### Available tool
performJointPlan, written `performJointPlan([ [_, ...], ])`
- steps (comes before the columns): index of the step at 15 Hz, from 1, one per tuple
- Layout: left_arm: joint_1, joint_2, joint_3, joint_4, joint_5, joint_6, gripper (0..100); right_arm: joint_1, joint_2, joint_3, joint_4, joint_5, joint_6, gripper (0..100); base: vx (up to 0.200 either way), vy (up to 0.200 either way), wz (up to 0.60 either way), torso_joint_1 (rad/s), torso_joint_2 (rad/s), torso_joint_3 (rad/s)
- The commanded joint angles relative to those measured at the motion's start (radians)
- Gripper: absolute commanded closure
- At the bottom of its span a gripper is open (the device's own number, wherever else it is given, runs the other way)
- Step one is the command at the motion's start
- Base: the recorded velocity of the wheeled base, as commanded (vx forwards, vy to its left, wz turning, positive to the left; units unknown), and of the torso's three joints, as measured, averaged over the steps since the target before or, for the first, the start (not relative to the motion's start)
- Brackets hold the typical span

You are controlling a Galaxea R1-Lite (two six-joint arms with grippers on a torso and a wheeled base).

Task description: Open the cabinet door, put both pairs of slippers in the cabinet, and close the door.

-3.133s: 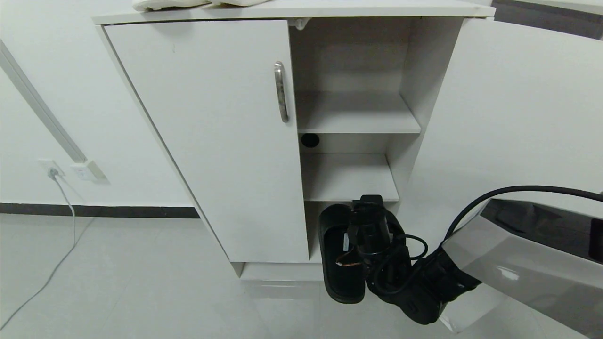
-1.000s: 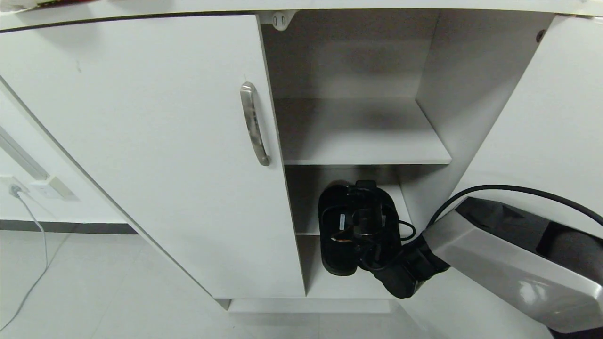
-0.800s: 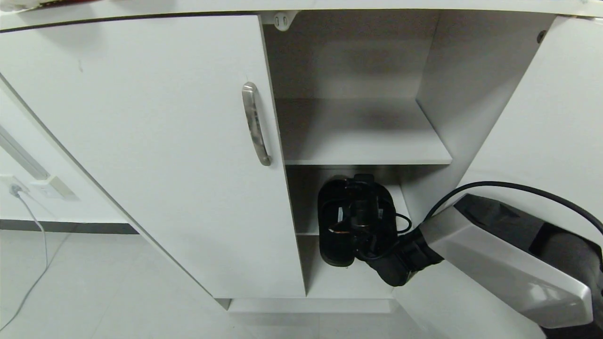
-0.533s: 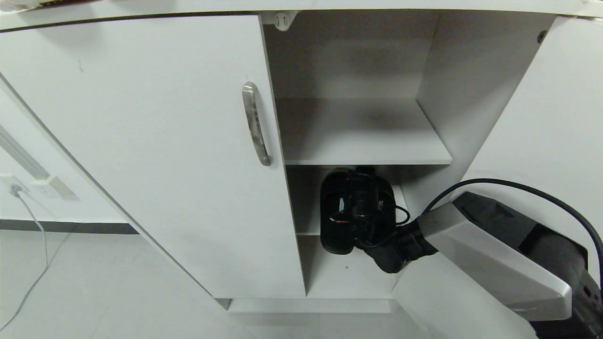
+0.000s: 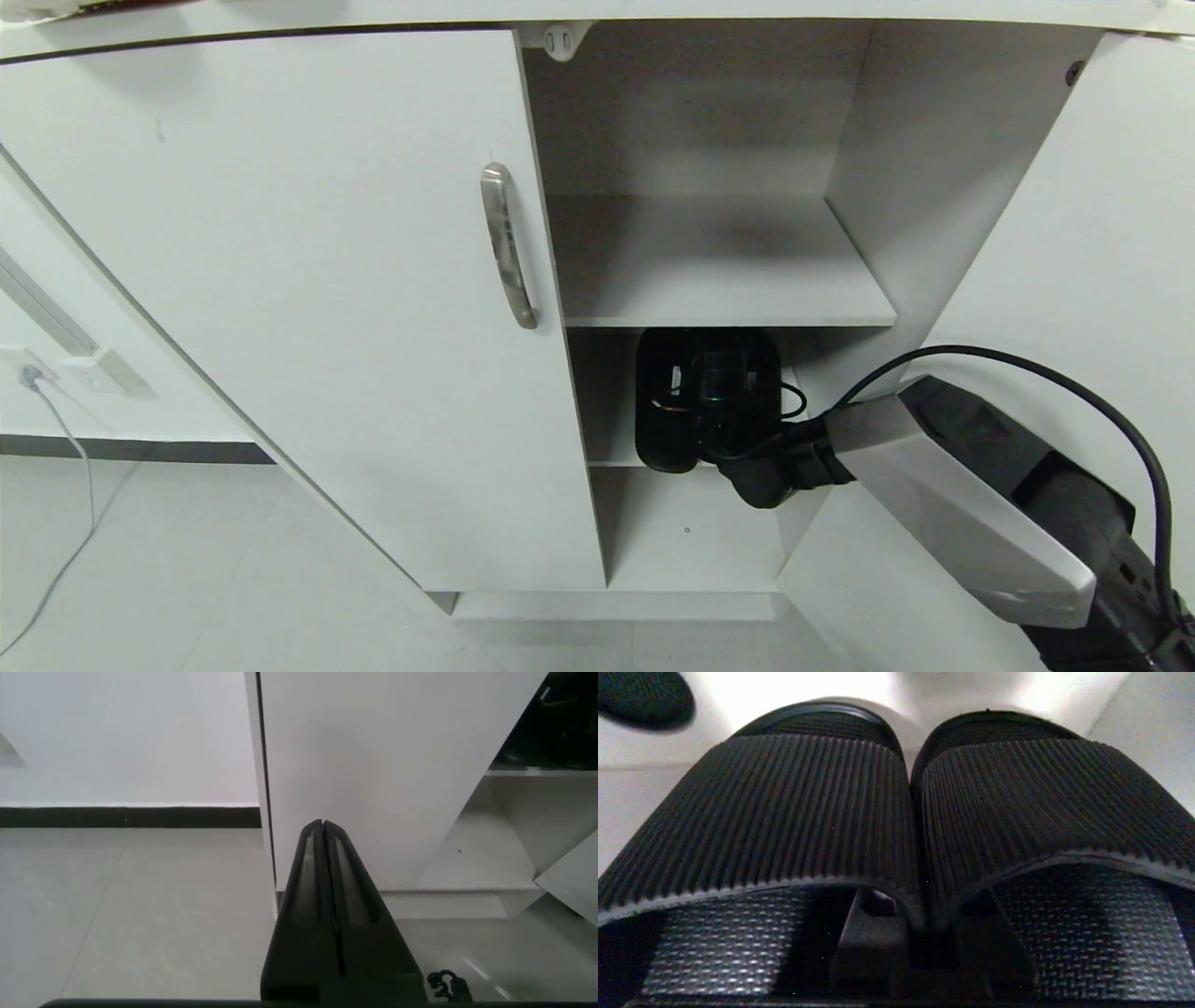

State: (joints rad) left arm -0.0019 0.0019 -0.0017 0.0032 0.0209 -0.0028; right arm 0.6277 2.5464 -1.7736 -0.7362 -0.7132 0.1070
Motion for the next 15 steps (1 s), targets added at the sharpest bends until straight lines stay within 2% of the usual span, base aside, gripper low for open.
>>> performJointPlan([
  [1, 0.000, 0.000, 0.000, 0.000, 0.001, 0.000, 100, -0.003, 0.051, -0.066, 0.017, 0.000, -0.009, 100, 0.000, 0.000, 0.00, 0.000, 0.00, 0.000],
  [5, 0.000, 0.000, 0.000, 0.000, 0.001, 0.000, 100, -0.009, 0.087, -0.150, 0.073, 0.000, -0.009, 100, 0.000, 0.000, 0.00, 0.000, 0.00, 0.000],
  [12, 0.000, 0.000, 0.000, 0.000, 0.002, 0.000, 100, -0.013, 0.089, -0.152, 0.080, 0.000, -0.009, 100, 0.000, 0.000, 0.00, 0.000, 0.00, 0.000],
  [13, 0.000, 0.000, 0.000, 0.000, 0.002, 0.000, 100, -0.013, 0.091, -0.152, 0.083, 0.000, -0.007, 0, 0.000, 0.000, 0.00, 0.000, 0.00, 0.000],
  [15, 0.000, 0.000, 0.000, 0.000, 0.002, 0.000, 100, -0.013, 0.089, -0.144, 0.084, -0.002, -0.007, 0, 0.000, 0.000, 0.00, 0.000, 0.00, 0.000],
])
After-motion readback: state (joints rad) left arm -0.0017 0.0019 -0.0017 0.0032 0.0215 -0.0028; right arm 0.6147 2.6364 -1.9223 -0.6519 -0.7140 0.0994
